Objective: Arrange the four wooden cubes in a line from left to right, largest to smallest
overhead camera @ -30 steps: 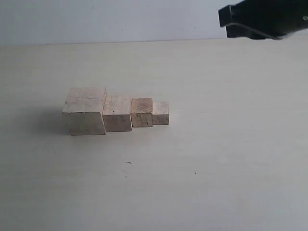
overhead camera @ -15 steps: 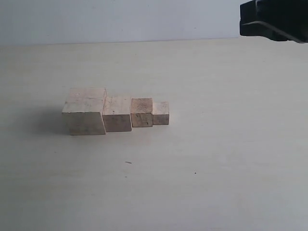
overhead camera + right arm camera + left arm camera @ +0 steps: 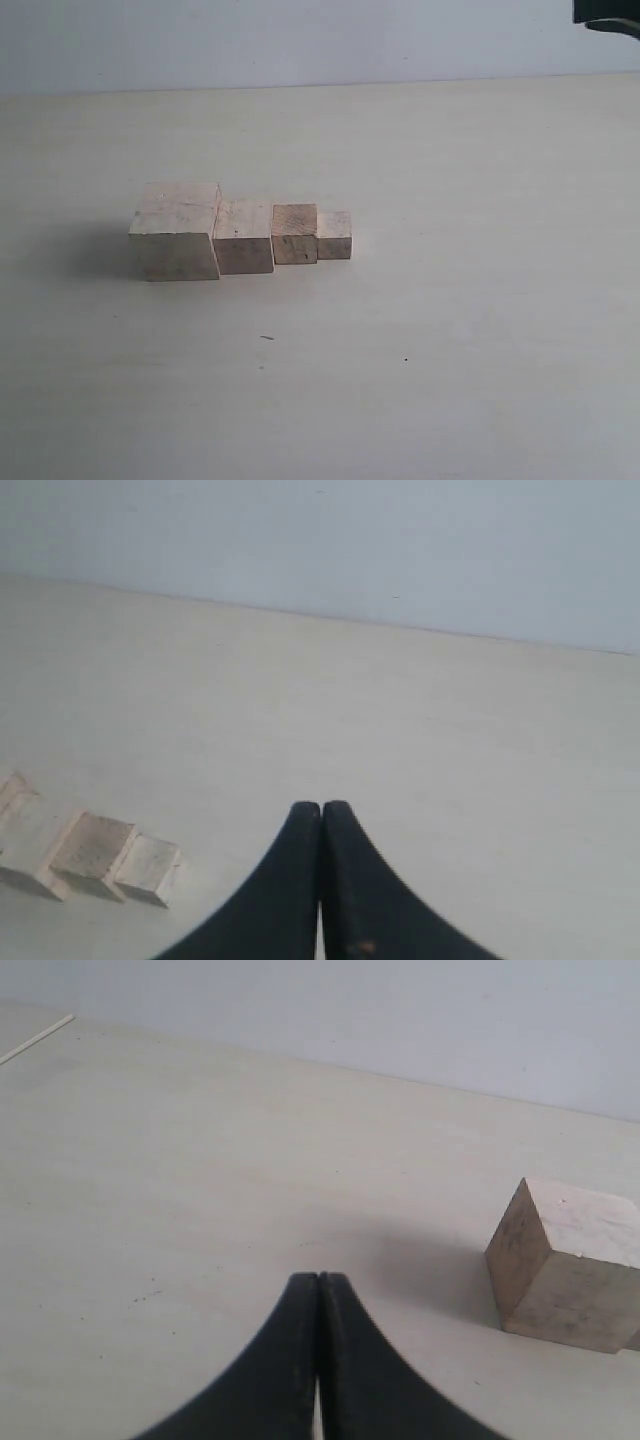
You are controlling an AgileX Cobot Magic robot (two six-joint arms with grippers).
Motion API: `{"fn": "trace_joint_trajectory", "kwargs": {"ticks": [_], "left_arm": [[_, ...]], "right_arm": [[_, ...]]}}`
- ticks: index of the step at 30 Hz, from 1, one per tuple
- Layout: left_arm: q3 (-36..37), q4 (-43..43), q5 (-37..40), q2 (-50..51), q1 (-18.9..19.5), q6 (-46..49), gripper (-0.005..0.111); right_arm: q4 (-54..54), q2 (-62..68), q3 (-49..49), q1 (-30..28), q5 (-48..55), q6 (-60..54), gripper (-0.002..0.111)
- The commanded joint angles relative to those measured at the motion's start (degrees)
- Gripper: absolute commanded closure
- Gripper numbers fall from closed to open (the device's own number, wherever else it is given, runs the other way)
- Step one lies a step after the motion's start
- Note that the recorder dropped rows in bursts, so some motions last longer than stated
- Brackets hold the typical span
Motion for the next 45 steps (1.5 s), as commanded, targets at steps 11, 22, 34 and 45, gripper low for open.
{"fn": "trace_joint_trajectory", "kwargs": {"ticks": [11, 22, 34, 45], "left_arm": [[-0.03, 0.08, -0.4, -0.36, -0.06, -0.14, 0.107], [-0.03, 0.08, -0.4, -0.36, -0.06, -0.14, 0.107], [-0.03, 0.08, -0.4, -0.36, -0.06, -0.14, 0.107], [-0.03, 0.08, -0.4, -0.36, -0.06, -0.14, 0.107]], "right_arm": [[-0.4, -28.1, 26.78, -20.3, -15.67, 2.74, 0.108], [-2.97, -43.66, 41.24, -22.44, -15.66, 2.72, 0.108], [-4.5, -58.25, 50.18, -22.44, -12.17, 2.36, 0.108], [-5.13, -58.25, 50.18, -22.44, -8.26, 2.91, 0.108]]}}
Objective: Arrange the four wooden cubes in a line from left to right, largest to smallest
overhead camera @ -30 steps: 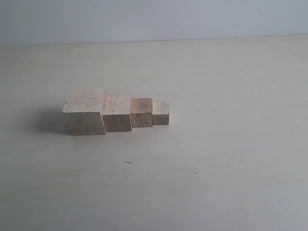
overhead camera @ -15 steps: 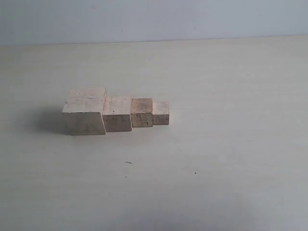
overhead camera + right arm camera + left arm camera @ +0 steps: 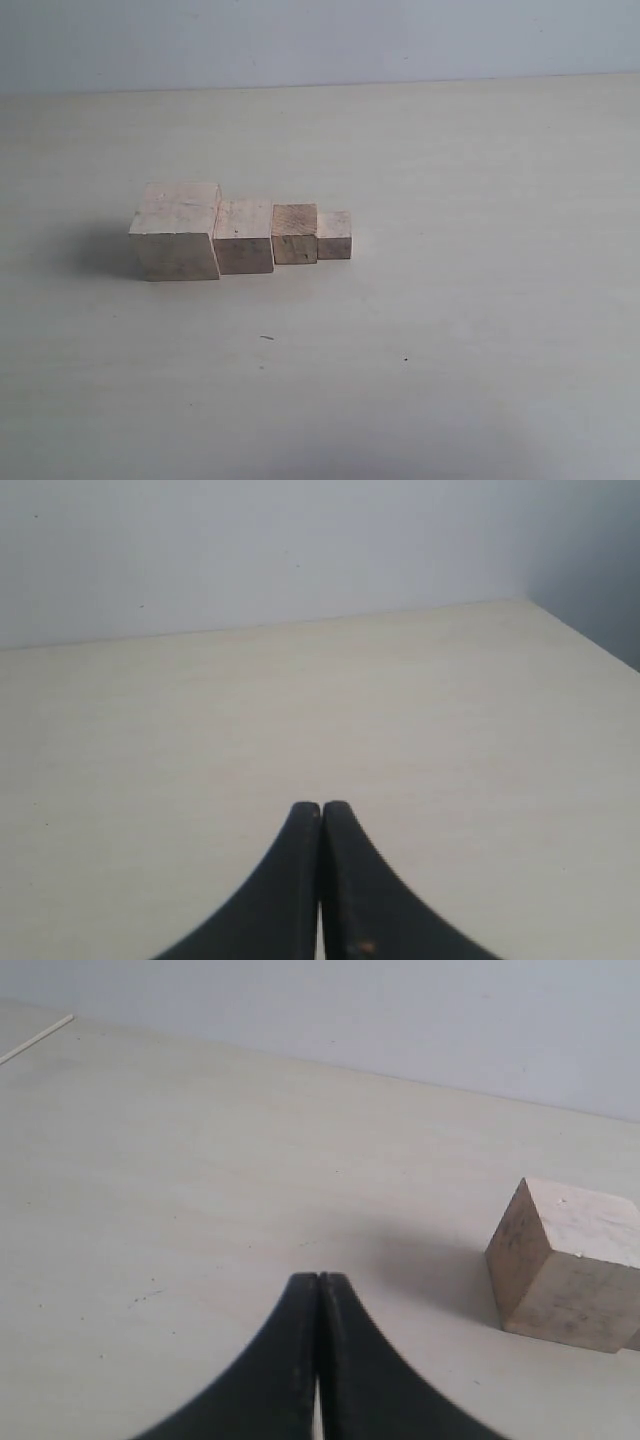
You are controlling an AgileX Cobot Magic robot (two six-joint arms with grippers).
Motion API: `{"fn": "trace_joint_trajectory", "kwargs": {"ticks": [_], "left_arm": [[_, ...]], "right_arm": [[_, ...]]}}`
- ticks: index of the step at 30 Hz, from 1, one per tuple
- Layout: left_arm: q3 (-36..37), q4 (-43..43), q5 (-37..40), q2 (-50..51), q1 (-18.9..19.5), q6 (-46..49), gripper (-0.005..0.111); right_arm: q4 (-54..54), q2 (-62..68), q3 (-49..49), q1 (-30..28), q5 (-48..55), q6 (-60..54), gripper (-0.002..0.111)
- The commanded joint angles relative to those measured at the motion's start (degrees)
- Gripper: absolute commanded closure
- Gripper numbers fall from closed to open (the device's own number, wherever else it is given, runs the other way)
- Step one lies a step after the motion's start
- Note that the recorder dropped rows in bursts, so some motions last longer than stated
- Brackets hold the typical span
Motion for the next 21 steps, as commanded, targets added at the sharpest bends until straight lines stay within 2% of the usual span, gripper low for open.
{"fn": "trace_joint_trajectory", "kwargs": {"ticks": [1, 21], "left_arm": [[-0.03, 0.08, -0.4, -0.36, -0.06, -0.14, 0.107], [-0.03, 0.08, -0.4, -0.36, -0.06, -0.14, 0.107]], "right_arm": [[-0.63, -0.38, 0.26, -0.41, 0.31, 1.15, 0.108], [-0.41, -0.38, 0.26, -0.41, 0.44, 1.75, 0.108]]}}
